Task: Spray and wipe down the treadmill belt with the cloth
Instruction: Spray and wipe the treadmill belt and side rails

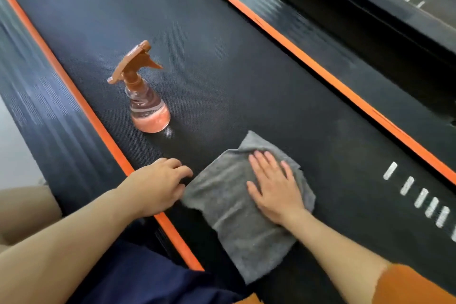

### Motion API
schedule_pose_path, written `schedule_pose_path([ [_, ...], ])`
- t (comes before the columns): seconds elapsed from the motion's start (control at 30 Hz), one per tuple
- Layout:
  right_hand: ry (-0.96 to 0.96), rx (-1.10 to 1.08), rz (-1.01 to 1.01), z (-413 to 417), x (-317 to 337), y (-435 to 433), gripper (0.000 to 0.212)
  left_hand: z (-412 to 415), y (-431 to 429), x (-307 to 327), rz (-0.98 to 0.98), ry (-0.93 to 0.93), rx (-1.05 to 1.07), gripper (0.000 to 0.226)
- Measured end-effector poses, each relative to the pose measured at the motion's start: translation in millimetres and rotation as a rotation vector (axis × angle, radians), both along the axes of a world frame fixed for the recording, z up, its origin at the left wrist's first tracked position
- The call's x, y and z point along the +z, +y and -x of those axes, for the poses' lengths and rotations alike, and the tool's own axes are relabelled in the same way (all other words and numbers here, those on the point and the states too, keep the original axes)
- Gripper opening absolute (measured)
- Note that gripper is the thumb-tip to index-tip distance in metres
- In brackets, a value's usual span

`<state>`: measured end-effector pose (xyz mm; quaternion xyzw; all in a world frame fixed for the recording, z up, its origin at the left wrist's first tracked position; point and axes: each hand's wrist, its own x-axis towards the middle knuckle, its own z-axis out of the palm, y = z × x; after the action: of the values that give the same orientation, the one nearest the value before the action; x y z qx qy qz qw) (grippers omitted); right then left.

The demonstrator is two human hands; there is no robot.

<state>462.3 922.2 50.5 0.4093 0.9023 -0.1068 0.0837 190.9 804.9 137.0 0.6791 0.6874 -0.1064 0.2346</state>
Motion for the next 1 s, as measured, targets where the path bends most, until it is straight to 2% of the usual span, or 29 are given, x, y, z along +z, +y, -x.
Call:
schedule_pose_path([
  [0.1, -0.071, -0.487, -0.018, -62, 8, 53, 0.074, -8, 5, -8, -0.024, -0.038, -0.047, 0.048],
  [0.17, -0.041, -0.662, -0.017, -52, 6, 50, 0.069, -12, 11, -13, -0.048, -0.044, -0.042, 0.053],
  [0.2, -0.021, -0.671, -0.025, -35, 5, 37, 0.068, -16, 15, -14, -0.082, -0.048, -0.050, 0.055],
  [0.3, 0.059, -0.393, -0.075, 28, -3, -26, 0.071, -31, 27, -11, -0.186, -0.017, -0.133, 0.051],
  [0.37, 0.081, -0.177, -0.032, 54, -5, -57, 0.070, -39, 29, -8, -0.168, -0.027, -0.200, 0.051],
  [0.5, 0.086, 0.081, 0.037, 35, -7, -35, 0.069, -34, 24, -16, -0.129, -0.002, -0.299, 0.050],
  [0.57, 0.059, 0.034, 0.029, -3, -4, 3, 0.070, -27, 24, -24, -0.103, 0.028, -0.286, 0.051],
  [0.7, -0.031, -0.457, -0.051, -90, 0, 87, 0.077, -27, 36, -28, -0.031, 0.038, -0.279, 0.051],
  [0.8, -0.001, -0.700, -0.086, -71, 0, 91, 0.068, -29, 41, -23, -0.113, -0.014, -0.253, 0.060],
  [0.87, 0.043, -0.631, -0.119, -31, -4, 60, 0.065, -36, 55, -21, -0.201, -0.037, -0.239, 0.058],
  [0.93, 0.120, -0.341, -0.126, 14, -11, 5, 0.065, -46, 62, -17, -0.227, -0.039, -0.271, 0.046],
  [1.0, 0.140, -0.063, -0.009, 44, -13, -45, 0.069, -61, 62, -20, -0.190, -0.102, -0.276, 0.044],
])
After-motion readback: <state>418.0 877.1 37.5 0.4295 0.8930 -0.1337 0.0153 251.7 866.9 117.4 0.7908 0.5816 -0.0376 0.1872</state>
